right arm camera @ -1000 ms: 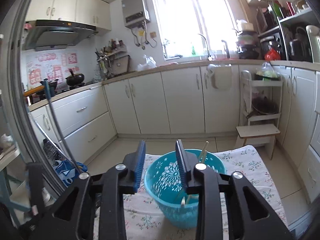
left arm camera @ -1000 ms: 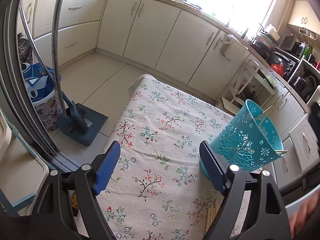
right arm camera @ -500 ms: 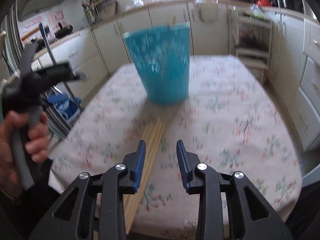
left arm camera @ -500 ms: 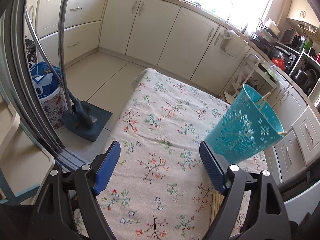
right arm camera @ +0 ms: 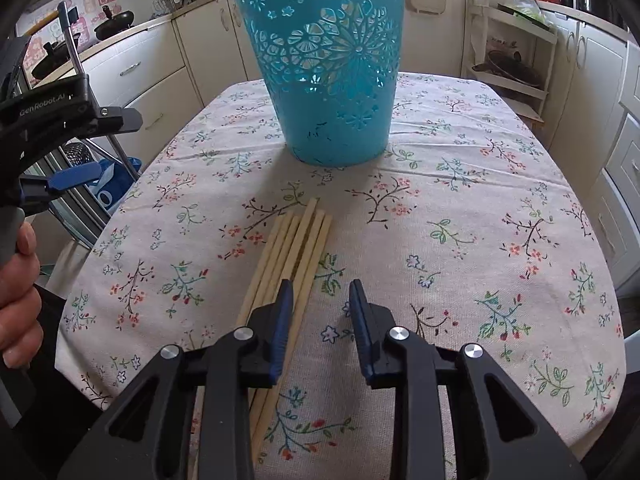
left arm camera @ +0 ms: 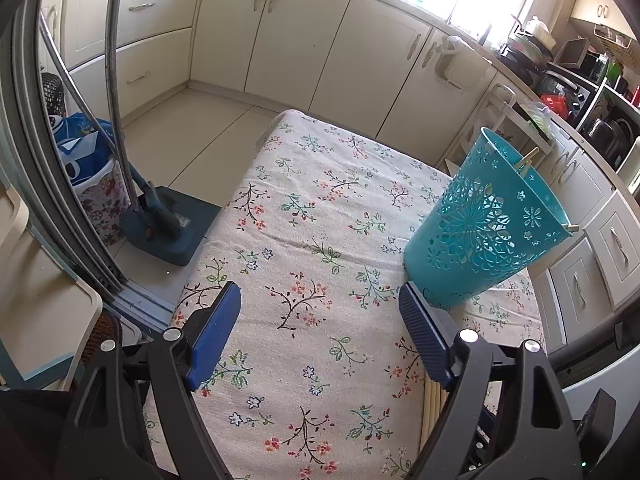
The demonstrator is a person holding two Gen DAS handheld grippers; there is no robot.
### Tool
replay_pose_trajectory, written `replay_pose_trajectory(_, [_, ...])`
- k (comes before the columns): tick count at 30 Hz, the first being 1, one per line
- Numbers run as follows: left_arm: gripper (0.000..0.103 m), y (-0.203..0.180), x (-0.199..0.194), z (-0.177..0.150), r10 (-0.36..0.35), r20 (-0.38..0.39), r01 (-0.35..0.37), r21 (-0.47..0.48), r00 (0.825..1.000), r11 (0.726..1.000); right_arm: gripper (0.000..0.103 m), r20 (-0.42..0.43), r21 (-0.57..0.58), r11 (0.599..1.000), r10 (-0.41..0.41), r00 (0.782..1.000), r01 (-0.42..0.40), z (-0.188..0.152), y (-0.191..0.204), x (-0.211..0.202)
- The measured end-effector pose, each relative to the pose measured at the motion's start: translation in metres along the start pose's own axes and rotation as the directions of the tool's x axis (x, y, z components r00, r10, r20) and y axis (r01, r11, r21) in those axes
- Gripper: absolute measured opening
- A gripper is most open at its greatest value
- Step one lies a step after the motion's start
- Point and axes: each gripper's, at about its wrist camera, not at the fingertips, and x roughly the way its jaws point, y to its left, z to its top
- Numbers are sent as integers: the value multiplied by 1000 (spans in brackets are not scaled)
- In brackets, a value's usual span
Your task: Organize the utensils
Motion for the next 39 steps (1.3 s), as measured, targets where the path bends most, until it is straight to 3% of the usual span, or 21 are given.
replay_pose_trajectory(5, [77,-7,7,-3,-4,-34,5,34,999,999,26,-9,-16,1000,-21,1000,21,1,-3,4])
replay_pose_trajectory(9, [77,-24,18,-14,-14,-93,25,119,996,993,26,-14,-47,998,-32,999,31,2,0,5])
replay_pose_trajectory(14, [77,-60,30,-48,-16,-202,80,308,979,948,16,-22,-56,998,-43,999,42,1,-11,2])
replay_pose_trajectory(19, [77,-84,35,-79,0,-250,105,407,968,907,14,-11,-27,999,-44,999,44,-1,-26,-1])
replay_pose_trajectory(39, [77,-79,36,-87,68,-224,33,420,972,907,14,7,-13,1000,-16,1000,16,-3,-30,-2])
